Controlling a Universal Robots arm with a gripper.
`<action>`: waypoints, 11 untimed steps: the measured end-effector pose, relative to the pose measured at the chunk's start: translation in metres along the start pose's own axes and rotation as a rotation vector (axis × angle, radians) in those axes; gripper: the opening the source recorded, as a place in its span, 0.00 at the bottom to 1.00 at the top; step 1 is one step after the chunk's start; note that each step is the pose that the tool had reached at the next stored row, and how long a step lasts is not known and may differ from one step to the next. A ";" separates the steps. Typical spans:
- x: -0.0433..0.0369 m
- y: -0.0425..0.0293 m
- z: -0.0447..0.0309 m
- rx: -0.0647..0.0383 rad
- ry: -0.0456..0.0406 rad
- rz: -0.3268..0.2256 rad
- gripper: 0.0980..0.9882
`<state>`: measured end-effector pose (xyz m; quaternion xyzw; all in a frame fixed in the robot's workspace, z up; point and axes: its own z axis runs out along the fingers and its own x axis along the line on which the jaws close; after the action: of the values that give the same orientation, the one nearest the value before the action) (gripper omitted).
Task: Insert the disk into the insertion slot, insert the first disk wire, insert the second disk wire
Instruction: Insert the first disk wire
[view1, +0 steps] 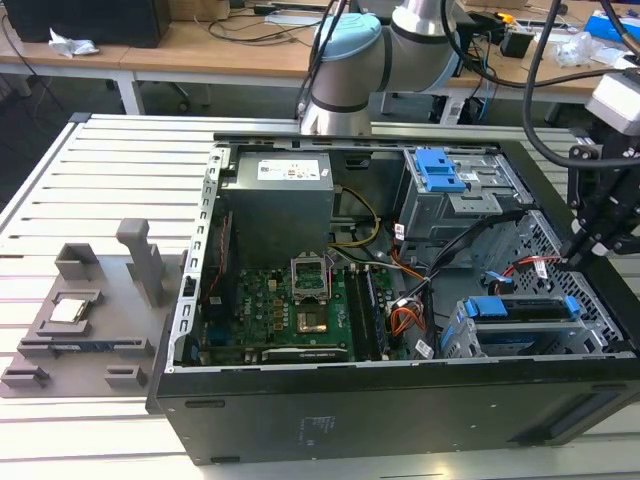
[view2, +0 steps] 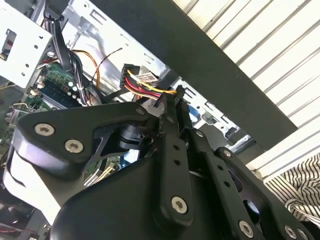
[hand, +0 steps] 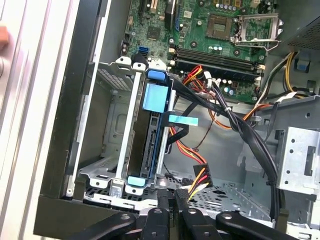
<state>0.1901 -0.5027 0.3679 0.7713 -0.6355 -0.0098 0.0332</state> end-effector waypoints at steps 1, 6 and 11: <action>-0.0002 0.0008 0.0000 0.000 0.0000 0.000 0.07; -0.0035 0.0180 0.0014 0.000 0.0002 0.000 0.07; -0.0061 0.0307 0.0026 0.000 0.0001 0.000 0.07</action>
<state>0.1587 -0.5027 0.3670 0.7714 -0.6355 -0.0098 0.0333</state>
